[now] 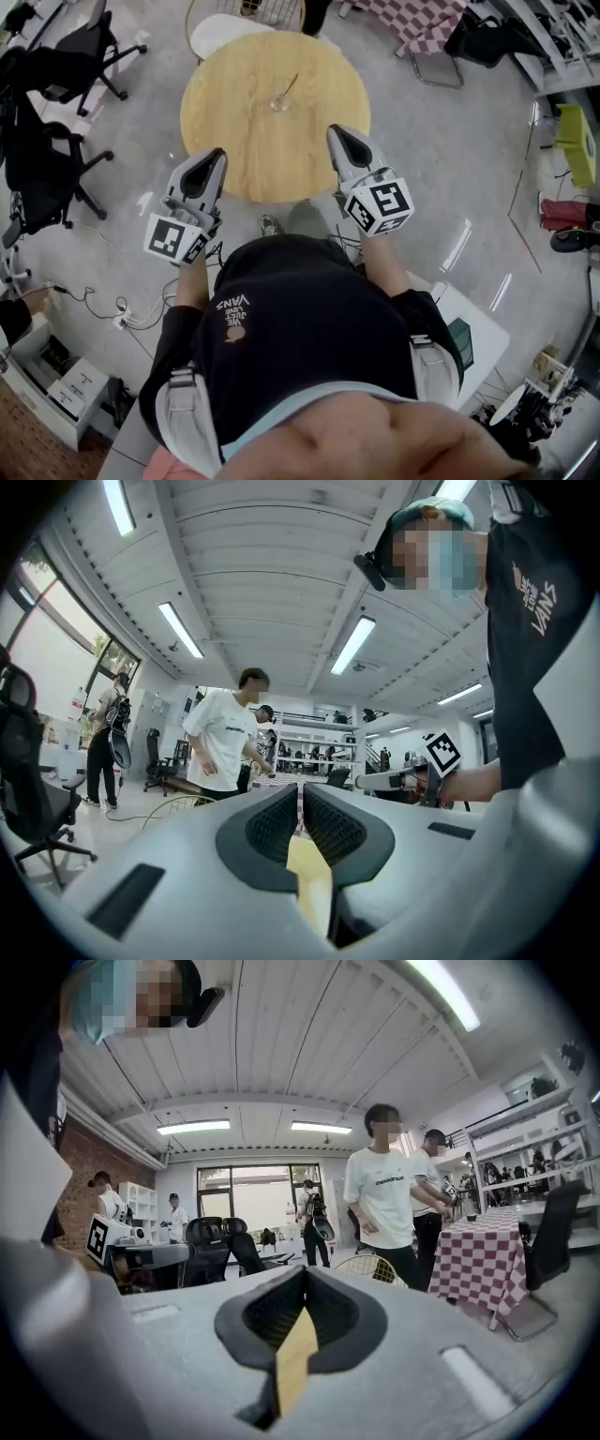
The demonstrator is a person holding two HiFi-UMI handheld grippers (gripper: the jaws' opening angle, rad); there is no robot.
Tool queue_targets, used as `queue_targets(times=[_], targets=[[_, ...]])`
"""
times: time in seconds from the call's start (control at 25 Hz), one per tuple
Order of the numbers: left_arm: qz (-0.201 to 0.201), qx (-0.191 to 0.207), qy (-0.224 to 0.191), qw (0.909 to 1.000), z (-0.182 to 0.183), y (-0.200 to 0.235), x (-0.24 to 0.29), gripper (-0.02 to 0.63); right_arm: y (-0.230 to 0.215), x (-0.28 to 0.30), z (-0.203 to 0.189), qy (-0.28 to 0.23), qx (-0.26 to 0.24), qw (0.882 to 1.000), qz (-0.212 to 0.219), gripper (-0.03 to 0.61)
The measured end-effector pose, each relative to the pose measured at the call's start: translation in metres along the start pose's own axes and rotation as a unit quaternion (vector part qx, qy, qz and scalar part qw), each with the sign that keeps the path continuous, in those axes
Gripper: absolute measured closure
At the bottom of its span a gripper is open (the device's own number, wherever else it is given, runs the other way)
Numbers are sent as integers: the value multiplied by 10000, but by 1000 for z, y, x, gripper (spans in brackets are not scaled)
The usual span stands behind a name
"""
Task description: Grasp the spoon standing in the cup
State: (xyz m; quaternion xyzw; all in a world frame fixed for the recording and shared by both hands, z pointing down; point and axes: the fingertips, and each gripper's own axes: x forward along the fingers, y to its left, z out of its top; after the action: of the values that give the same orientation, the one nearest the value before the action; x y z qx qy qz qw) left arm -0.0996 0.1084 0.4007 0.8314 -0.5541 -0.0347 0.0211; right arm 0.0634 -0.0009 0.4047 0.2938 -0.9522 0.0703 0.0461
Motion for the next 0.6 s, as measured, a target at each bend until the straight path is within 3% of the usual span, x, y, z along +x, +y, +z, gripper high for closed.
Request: queue_targets(times=[0.6], targets=[[25, -99, -10, 9999, -2, 20, 24, 598, -23, 26, 6, 86, -11, 10000, -39, 580]])
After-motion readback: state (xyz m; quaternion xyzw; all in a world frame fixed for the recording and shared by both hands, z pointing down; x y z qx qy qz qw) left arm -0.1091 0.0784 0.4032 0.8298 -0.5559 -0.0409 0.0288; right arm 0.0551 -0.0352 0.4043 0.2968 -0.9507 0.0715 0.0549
